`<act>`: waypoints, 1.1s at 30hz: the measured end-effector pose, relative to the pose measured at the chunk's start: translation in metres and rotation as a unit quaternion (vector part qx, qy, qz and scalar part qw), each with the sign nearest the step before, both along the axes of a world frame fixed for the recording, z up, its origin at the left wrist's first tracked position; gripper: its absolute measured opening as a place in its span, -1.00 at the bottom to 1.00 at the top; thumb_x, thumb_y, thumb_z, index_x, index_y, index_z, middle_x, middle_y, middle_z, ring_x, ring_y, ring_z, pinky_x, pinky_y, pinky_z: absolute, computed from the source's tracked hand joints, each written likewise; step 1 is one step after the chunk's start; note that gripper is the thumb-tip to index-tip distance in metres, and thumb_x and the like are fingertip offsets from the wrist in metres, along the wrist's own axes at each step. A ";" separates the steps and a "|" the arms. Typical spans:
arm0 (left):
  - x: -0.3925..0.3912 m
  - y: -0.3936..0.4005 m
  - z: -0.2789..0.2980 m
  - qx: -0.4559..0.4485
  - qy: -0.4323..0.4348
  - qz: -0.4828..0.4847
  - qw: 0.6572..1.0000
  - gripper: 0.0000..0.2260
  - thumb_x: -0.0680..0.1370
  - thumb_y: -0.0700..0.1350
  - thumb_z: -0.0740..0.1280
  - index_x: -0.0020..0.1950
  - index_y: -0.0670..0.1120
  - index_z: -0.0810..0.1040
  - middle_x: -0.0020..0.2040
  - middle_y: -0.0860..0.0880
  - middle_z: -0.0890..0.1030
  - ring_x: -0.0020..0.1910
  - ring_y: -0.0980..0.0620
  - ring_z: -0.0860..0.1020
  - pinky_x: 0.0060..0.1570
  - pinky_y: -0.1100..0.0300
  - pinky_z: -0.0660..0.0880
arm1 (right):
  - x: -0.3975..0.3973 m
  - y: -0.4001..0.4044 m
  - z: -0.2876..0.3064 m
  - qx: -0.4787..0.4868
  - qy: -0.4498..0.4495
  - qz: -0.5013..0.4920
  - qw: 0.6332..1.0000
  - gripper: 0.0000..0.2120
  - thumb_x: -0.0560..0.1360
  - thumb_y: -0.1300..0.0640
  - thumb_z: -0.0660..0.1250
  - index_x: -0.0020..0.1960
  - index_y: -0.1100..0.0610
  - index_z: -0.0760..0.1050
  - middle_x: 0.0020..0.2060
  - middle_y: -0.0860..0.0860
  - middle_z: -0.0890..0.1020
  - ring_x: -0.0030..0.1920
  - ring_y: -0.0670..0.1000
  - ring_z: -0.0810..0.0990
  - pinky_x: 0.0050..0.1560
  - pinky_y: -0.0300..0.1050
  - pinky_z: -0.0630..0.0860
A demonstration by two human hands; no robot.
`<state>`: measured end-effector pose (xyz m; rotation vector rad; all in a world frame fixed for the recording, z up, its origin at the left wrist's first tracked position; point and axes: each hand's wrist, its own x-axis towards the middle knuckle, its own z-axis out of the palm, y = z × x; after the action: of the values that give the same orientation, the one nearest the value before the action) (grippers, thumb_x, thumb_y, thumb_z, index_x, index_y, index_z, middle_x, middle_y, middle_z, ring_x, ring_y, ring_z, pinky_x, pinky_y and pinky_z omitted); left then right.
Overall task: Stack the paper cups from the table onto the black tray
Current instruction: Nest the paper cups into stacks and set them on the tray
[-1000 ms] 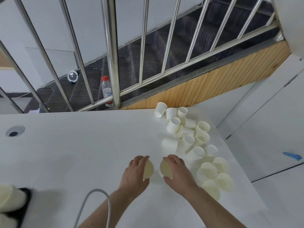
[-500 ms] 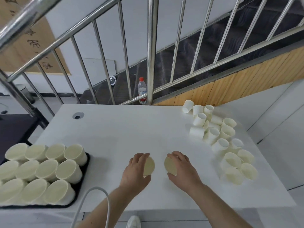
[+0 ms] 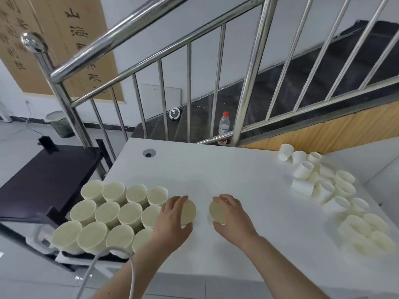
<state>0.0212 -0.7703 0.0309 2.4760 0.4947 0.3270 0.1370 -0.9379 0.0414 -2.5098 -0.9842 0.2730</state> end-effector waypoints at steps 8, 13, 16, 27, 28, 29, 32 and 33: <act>-0.033 0.119 0.011 0.014 0.005 0.025 1.000 -0.37 0.45 -0.08 0.39 0.48 -0.03 0.25 0.39 0.03 0.31 0.35 -0.04 0.33 0.08 0.10 0.47 | -0.042 0.115 0.012 0.041 0.001 0.010 0.999 -0.41 0.48 0.08 0.33 0.48 -0.03 0.25 0.42 -0.15 0.22 0.43 -0.09 0.17 0.23 -0.16 0.43; -0.044 0.154 0.002 0.009 0.036 0.014 0.999 -0.34 0.44 -0.06 0.39 0.50 -0.04 0.24 0.40 0.02 0.30 0.36 -0.05 0.30 0.17 0.13 0.42 | -0.057 0.154 0.005 0.047 0.011 0.034 0.998 -0.40 0.46 0.05 0.33 0.47 -0.04 0.26 0.37 -0.17 0.25 0.38 -0.13 0.20 0.20 -0.19 0.45; -0.049 0.164 -0.007 0.005 0.052 0.015 0.999 -0.34 0.44 -0.06 0.39 0.50 -0.04 0.24 0.41 0.02 0.30 0.36 -0.07 0.31 0.15 0.13 0.43 | -0.062 0.165 -0.003 0.038 0.020 0.050 0.998 -0.40 0.46 0.04 0.33 0.47 -0.04 0.26 0.36 -0.18 0.25 0.37 -0.14 0.19 0.19 -0.18 0.46; -0.054 0.176 -0.034 0.003 0.131 -0.016 0.991 -0.31 0.48 0.02 0.36 0.53 0.01 0.12 0.44 0.04 0.23 0.43 0.00 0.24 0.23 0.18 0.39 | -0.069 0.182 -0.016 0.032 0.019 0.086 0.996 -0.39 0.44 0.00 0.34 0.46 -0.06 0.28 0.35 -0.18 0.28 0.36 -0.13 0.24 0.17 -0.18 0.46; -0.053 0.176 -0.037 0.003 0.134 -0.017 0.991 -0.31 0.47 0.02 0.36 0.53 0.01 0.13 0.44 0.04 0.23 0.43 0.00 0.24 0.23 0.17 0.39 | -0.070 0.182 -0.018 0.027 0.021 0.090 0.995 -0.38 0.44 0.00 0.34 0.47 -0.05 0.27 0.36 -0.17 0.28 0.37 -0.13 0.24 0.17 -0.17 0.46; -0.054 0.177 -0.039 0.004 0.135 -0.018 0.991 -0.31 0.47 0.02 0.36 0.53 0.01 0.14 0.44 0.04 0.24 0.42 0.00 0.26 0.22 0.15 0.40 | -0.071 0.181 -0.020 0.021 0.025 0.092 0.995 -0.37 0.44 0.01 0.35 0.48 -0.05 0.26 0.38 -0.16 0.27 0.38 -0.12 0.23 0.18 -0.16 0.46; -0.054 0.177 -0.044 0.009 0.136 -0.018 0.990 -0.32 0.46 0.05 0.38 0.51 0.02 0.18 0.42 0.04 0.26 0.39 -0.01 0.30 0.19 0.13 0.42 | -0.070 0.179 -0.027 -0.001 0.040 0.094 0.995 -0.34 0.45 -0.01 0.36 0.50 -0.05 0.22 0.40 -0.14 0.25 0.40 -0.11 0.22 0.21 -0.16 0.44; -0.054 0.177 -0.044 0.011 0.134 -0.017 0.991 -0.32 0.45 0.06 0.38 0.51 0.03 0.19 0.42 0.04 0.26 0.39 -0.02 0.30 0.19 0.13 0.42 | -0.070 0.178 -0.029 -0.008 0.042 0.093 0.995 -0.33 0.45 -0.04 0.36 0.50 -0.05 0.21 0.40 -0.15 0.24 0.39 -0.11 0.22 0.21 -0.16 0.44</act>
<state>-0.0330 -0.5936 -0.0133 2.5602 0.5600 -0.0164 0.0672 -0.7597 0.0128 -2.4015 -1.1881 0.4397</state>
